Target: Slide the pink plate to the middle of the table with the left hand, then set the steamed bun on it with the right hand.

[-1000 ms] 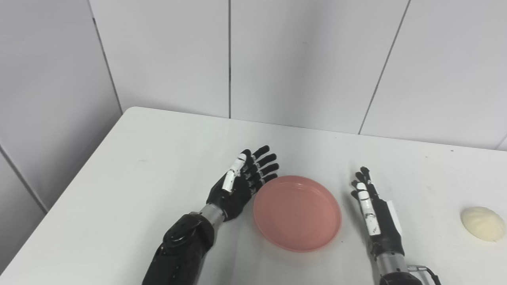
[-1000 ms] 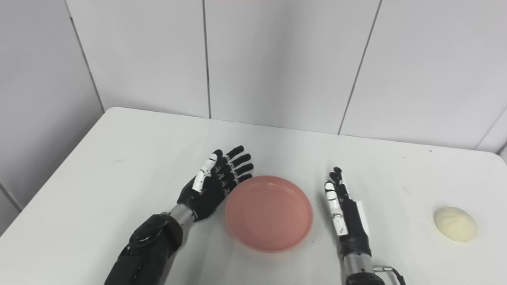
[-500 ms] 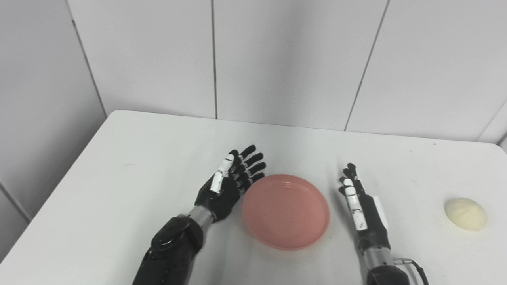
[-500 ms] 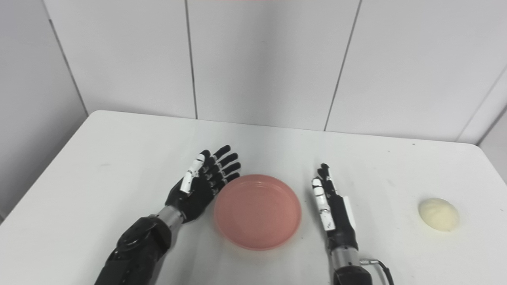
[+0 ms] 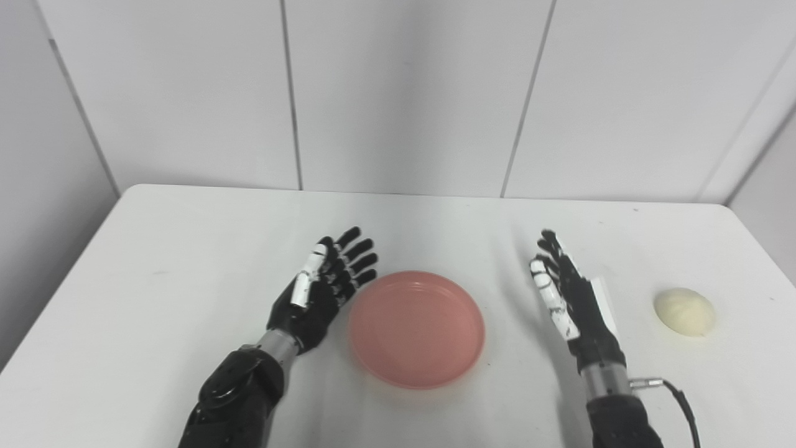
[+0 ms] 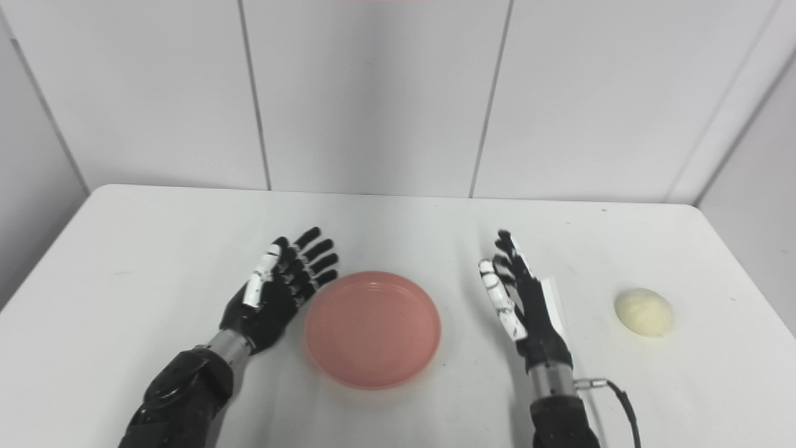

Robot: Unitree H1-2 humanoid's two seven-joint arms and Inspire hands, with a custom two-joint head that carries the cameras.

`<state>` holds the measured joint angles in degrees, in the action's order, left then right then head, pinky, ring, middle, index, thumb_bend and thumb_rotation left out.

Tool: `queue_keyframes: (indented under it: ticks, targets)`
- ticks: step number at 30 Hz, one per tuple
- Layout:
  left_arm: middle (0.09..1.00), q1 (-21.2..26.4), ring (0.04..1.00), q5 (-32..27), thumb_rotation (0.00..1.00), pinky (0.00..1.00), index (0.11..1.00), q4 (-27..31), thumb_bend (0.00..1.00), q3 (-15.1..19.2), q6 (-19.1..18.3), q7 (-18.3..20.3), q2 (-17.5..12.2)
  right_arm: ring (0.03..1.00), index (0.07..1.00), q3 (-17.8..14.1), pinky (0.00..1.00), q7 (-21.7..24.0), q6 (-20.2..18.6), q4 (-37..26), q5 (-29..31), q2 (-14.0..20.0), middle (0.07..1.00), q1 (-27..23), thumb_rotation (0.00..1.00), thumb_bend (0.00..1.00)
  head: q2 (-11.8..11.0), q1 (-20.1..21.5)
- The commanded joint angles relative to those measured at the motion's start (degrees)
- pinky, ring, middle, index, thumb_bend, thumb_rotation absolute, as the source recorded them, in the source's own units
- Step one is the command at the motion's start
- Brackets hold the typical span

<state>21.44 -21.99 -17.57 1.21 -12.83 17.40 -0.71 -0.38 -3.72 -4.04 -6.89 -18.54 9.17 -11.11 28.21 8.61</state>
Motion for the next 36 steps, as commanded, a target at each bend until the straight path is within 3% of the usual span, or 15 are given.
queue_keyframes:
  ticks: [1, 4, 7, 11, 17, 21, 26, 30, 36]
  targets:
    - [0.914, -3.1, 0.902, 2.0, 1.00, 0.90, 0.915, -4.1, 0.41, 0.2, -2.8, -1.3, -1.9, 0.791, 0.878, -0.9, 0.69, -1.9, 0.2, -4.3, -3.1, 1.4, 0.877, -2.7, 0.91, 0.46, -0.5, 1.9]
    - [0.912, -2.9, 0.898, 1.5, 1.00, 0.89, 0.911, -5.4, 0.42, 0.6, -2.0, -0.5, -2.5, 0.731, 0.839, -1.3, 0.64, -1.7, -2.6, -8.8, -9.9, 3.6, 0.804, -3.1, 0.84, 0.47, -0.9, 3.4]
    - [0.902, -2.7, 0.887, 1.0, 0.98, 0.88, 0.900, -6.7, 0.42, 1.2, -1.5, 0.5, -3.1, 0.690, 0.817, -1.3, 0.59, -1.2, -5.1, -12.5, -16.3, 5.1, 0.746, -3.4, 0.71, 0.54, -1.5, 6.0]
    - [0.904, -2.5, 0.886, 0.9, 0.98, 0.88, 0.904, -8.0, 0.43, 1.5, -0.8, 2.1, -4.1, 0.690, 0.818, -1.5, 0.56, 0.1, -7.9, -16.8, -21.5, 6.4, 0.771, -3.6, 0.57, 0.61, -2.0, 8.3]
    - [0.898, -1.7, 0.880, 0.3, 0.94, 0.88, 0.896, -11.9, 0.45, 2.3, 1.5, 4.6, -5.7, 0.746, 0.813, -3.1, 0.57, 3.3, -11.3, -21.1, -27.1, 8.1, 0.826, -3.8, 0.47, 0.69, -2.6, 11.9]
    - [0.898, -0.9, 0.880, 0.2, 0.92, 0.88, 0.895, -15.2, 0.47, 3.0, 3.3, 6.2, -6.7, 0.720, 0.801, -4.5, 0.56, 5.1, -13.4, -21.2, -29.8, 9.2, 0.814, -4.0, 0.44, 0.69, -3.0, 14.1]
    - [0.891, 0.3, 0.872, 0.1, 0.89, 0.87, 0.889, -19.9, 0.49, 3.7, 5.8, 8.2, -7.9, 0.701, 0.806, -6.8, 0.58, 10.5, -19.2, -21.0, -32.9, 11.6, 0.807, -4.1, 0.44, 0.73, -3.5, 16.2]
    - [0.887, 1.2, 0.869, 0.0, 0.87, 0.87, 0.885, -23.0, 0.49, 4.1, 7.5, 9.4, -8.5, 0.767, 0.837, -8.5, 0.63, 14.3, -22.4, -20.1, -35.8, 12.1, 0.827, -4.4, 0.42, 0.77, -3.6, 17.4]
    - [0.865, 2.0, 0.844, -0.4, 0.86, 0.84, 0.861, -26.1, 0.49, 4.6, 8.8, 10.3, -9.2, 0.822, 0.842, -11.2, 0.68, 17.1, -22.8, -17.2, -38.2, 12.4, 0.845, -4.4, 0.37, 0.78, -3.2, 18.3]
